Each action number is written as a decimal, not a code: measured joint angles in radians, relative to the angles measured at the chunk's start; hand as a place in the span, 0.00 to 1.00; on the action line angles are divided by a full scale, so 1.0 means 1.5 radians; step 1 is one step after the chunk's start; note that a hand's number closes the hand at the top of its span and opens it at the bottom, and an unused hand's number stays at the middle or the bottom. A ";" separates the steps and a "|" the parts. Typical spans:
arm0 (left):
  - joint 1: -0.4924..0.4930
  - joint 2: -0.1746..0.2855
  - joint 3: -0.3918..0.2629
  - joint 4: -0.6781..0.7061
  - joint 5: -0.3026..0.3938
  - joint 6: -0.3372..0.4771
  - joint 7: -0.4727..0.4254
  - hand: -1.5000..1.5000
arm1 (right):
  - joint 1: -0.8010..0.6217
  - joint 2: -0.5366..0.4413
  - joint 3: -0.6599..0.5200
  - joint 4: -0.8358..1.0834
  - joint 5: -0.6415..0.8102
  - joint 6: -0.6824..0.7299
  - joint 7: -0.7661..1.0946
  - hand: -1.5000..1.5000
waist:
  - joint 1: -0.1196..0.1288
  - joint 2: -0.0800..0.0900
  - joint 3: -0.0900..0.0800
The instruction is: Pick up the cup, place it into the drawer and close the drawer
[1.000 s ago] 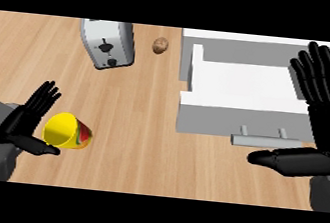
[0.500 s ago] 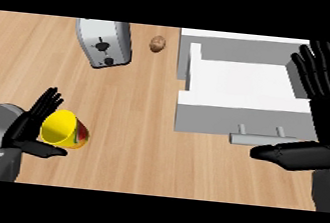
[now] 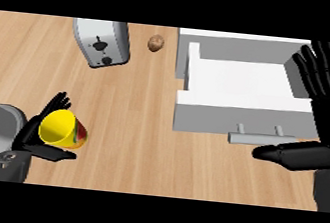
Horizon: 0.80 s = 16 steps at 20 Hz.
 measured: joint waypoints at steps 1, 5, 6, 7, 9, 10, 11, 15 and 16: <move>0.001 -0.001 -0.002 0.003 -0.002 0.000 -0.005 0.00 | -0.007 -0.005 -0.007 0.000 -0.004 -0.001 0.007 0.00 | 0.000 0.000 0.000; -0.014 -0.014 -0.006 0.014 -0.005 -0.003 -0.009 0.00 | -0.008 -0.012 -0.011 0.010 -0.006 0.009 0.000 0.00 | -0.001 0.001 0.000; -0.014 -0.016 -0.007 0.015 -0.004 -0.008 -0.009 0.00 | -0.013 -0.015 -0.013 0.015 -0.008 0.011 0.001 0.00 | 0.000 0.001 0.000; -0.015 -0.019 -0.009 0.016 -0.005 -0.014 -0.008 0.00 | -0.016 -0.016 -0.015 0.014 -0.011 0.010 0.006 0.00 | 0.000 0.001 0.000; -0.022 -0.030 -0.012 0.016 -0.002 -0.025 -0.005 1.00 | -0.012 -0.012 -0.012 0.017 -0.009 0.011 0.003 0.00 | -0.001 0.001 0.000; -0.021 -0.035 -0.015 0.014 -0.003 -0.032 -0.005 1.00 | -0.014 -0.013 -0.014 0.018 -0.010 0.010 0.003 0.00 | 0.000 0.001 0.000; -0.025 -0.034 -0.015 0.012 0.000 -0.042 -0.003 1.00 | -0.017 -0.015 -0.015 0.015 -0.011 0.009 0.009 0.00 | 0.000 0.000 0.000; -0.017 -0.043 -0.018 -0.017 -0.003 -0.006 -0.045 1.00 | -0.014 -0.018 -0.013 0.011 -0.005 0.009 0.012 0.00 | 0.002 -0.001 0.000; -0.019 -0.046 -0.015 -0.023 -0.004 0.011 -0.056 1.00 | -0.016 -0.017 -0.014 0.016 -0.004 0.008 0.010 0.00 | 0.003 0.000 0.000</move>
